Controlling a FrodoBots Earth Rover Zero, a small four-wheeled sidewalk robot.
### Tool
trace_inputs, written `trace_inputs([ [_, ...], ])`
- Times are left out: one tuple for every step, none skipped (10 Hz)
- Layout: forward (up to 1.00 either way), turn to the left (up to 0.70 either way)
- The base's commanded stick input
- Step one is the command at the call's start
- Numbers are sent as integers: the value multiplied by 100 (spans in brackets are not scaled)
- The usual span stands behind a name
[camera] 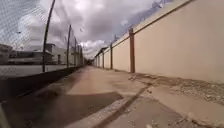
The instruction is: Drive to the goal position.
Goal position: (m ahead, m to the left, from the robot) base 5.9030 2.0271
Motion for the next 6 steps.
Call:
trace_inputs([
  [60, 15],
  [60, 15],
  [60, 15],
  [60, 15],
  [60, 15],
  [60, 15],
])
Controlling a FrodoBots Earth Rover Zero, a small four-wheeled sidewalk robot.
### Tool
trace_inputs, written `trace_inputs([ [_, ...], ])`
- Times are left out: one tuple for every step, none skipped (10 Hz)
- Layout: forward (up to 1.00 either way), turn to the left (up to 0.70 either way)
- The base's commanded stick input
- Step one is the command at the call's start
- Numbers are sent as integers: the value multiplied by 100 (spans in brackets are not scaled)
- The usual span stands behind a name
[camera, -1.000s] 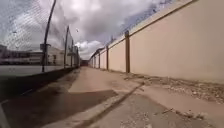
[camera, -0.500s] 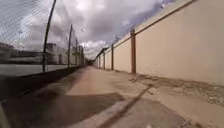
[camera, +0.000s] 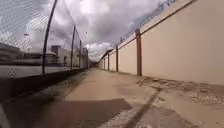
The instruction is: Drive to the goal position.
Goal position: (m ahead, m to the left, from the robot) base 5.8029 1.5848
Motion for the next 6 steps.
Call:
trace_inputs([
  [60, 15],
  [60, 15],
  [60, 15],
  [60, 15],
  [60, 15],
  [60, 15],
])
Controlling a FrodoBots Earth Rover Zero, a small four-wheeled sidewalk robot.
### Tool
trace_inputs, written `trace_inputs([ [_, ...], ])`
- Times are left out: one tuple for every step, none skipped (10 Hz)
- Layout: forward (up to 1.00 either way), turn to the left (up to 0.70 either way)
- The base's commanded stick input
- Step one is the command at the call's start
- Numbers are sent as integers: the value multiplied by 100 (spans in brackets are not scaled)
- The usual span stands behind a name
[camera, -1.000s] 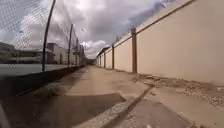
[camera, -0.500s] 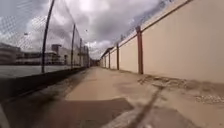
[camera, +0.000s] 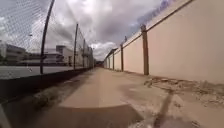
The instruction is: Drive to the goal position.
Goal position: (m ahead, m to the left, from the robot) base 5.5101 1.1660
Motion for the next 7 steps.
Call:
trace_inputs([
  [60, 15],
  [60, 15],
  [60, 15],
  [60, 15],
  [60, 13],
  [60, 0],
  [60, 0],
])
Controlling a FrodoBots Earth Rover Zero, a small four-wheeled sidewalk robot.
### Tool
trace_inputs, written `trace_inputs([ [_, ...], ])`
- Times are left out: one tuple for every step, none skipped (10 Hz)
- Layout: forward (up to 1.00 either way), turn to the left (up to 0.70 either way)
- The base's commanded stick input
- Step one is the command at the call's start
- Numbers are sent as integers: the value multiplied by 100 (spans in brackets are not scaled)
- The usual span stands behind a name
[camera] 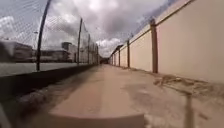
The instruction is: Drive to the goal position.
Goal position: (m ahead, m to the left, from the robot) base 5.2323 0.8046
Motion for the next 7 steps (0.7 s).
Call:
trace_inputs([
  [60, 0],
  [60, 0],
  [60, 0],
  [60, 0],
  [60, 0],
  [60, 0],
  [60, 0],
])
